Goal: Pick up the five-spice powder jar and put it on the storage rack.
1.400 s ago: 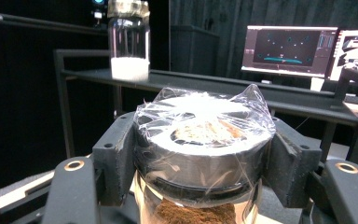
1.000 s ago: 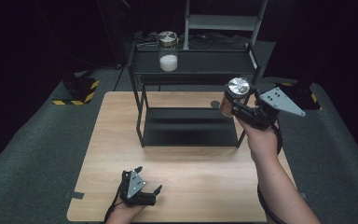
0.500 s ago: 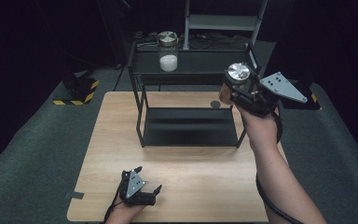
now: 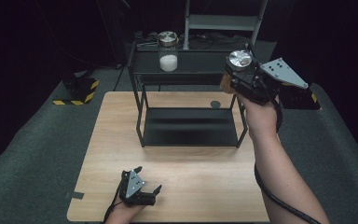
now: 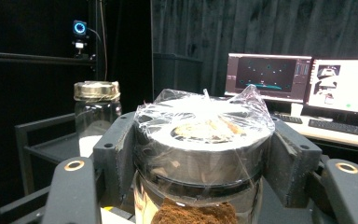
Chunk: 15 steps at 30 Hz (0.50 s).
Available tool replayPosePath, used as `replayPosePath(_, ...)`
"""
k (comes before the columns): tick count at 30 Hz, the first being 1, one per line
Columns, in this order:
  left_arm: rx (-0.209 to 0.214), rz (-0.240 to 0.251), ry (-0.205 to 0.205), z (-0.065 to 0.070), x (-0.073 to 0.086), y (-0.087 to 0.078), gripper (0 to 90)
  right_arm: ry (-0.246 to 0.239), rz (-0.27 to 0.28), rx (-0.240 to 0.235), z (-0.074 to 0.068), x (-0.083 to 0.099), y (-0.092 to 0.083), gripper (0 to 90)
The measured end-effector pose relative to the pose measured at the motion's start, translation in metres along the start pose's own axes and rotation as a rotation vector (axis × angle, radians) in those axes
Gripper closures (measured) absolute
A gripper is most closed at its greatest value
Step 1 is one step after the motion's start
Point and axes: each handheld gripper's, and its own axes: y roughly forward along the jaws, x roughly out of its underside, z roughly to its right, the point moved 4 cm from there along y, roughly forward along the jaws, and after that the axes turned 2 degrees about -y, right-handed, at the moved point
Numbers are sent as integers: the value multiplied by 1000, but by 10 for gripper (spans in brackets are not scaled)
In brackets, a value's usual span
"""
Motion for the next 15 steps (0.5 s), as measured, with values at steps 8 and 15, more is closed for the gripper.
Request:
replayPosePath(8,-1,2,-4,0,0,0,6,1,-1,10,2,-5,10,340)
replayPosePath(15,0,6,-8,-1,1,0,7,-7,3,14,1,-10,24,340)
